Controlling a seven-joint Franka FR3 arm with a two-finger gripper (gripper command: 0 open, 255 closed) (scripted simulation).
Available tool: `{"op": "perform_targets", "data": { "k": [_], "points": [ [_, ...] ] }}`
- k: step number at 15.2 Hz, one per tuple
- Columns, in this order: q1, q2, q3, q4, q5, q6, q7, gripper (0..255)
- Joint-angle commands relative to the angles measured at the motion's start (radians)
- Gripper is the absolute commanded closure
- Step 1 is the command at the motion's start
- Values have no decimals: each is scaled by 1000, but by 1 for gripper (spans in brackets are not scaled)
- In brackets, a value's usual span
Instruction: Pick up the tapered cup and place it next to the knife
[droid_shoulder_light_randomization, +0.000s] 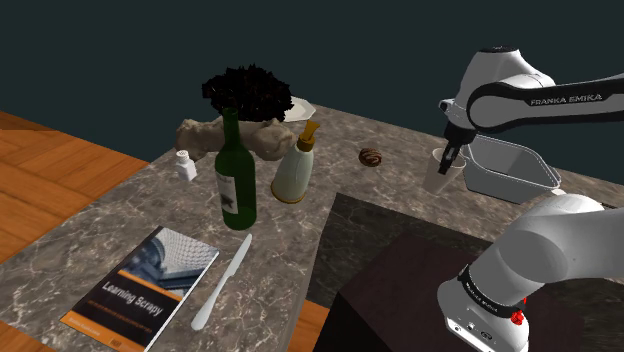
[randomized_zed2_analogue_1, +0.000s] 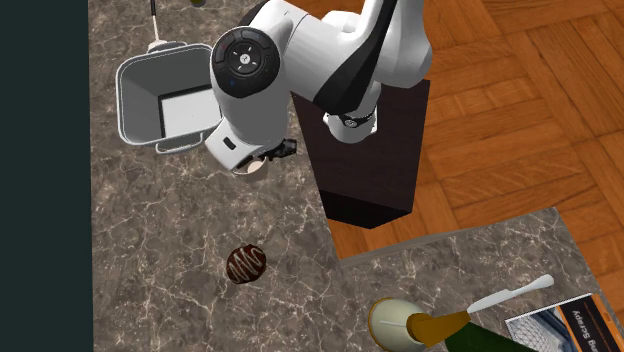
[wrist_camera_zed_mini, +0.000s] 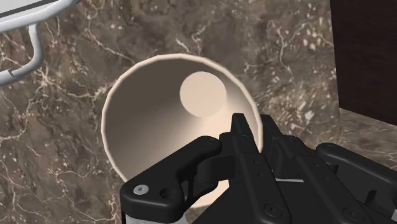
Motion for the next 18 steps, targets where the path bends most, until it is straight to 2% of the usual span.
{"op": "perform_targets", "data": {
  "k": [1, 18],
  "points": [
    [5, -11, 8, 22, 10, -32, -3, 255],
    [25, -63, 59, 219, 69, -279, -42, 255]
  ]
}}
